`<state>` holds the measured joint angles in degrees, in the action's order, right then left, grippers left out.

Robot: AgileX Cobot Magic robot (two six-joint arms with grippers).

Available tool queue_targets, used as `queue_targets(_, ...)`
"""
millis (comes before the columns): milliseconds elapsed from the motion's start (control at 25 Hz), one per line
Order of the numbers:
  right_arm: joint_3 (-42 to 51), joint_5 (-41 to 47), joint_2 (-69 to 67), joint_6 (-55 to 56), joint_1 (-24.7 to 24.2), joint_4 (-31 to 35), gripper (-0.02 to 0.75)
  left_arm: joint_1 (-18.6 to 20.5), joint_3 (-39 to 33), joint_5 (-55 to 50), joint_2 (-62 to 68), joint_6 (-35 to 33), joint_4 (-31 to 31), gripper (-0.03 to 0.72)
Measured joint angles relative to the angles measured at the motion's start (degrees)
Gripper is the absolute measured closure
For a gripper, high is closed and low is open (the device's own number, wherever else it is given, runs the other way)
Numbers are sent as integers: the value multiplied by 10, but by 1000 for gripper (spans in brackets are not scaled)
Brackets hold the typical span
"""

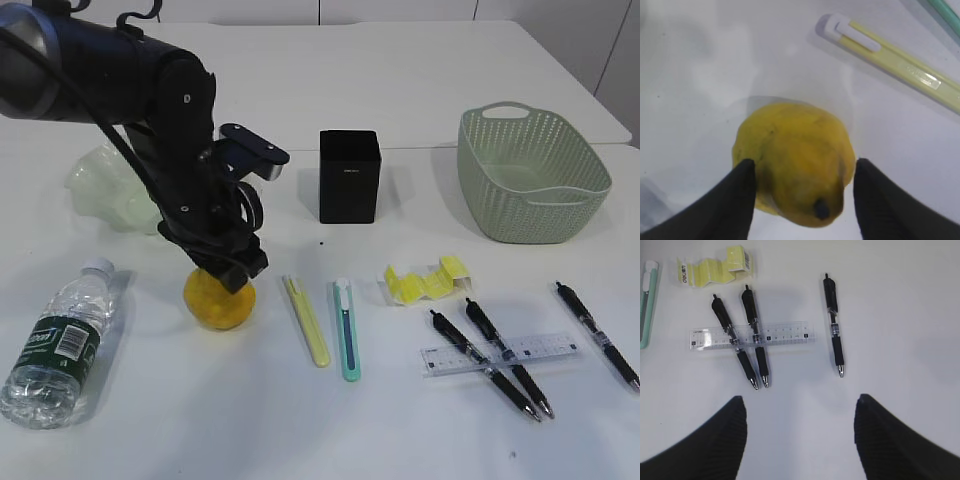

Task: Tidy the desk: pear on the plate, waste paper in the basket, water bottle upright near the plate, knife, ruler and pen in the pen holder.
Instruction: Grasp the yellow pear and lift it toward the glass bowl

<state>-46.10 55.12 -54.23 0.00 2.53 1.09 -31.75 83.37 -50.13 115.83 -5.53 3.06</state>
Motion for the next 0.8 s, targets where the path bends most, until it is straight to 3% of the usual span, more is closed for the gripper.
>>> queue_targets(160,0,-1,0,0,0,0,239,0,2,-1,0,0,10,394)
queue_targets(240,0,-1,0,0,0,0,239,0,3,-1,0,0,13,420)
queue_targets(560,0,-1,0,0,0,-2,240,0,13,-17,0,0,26,430)
queue_targets(800,0,-1,-13,0,0,-3,240,11,89,-44,-3,24,51,430)
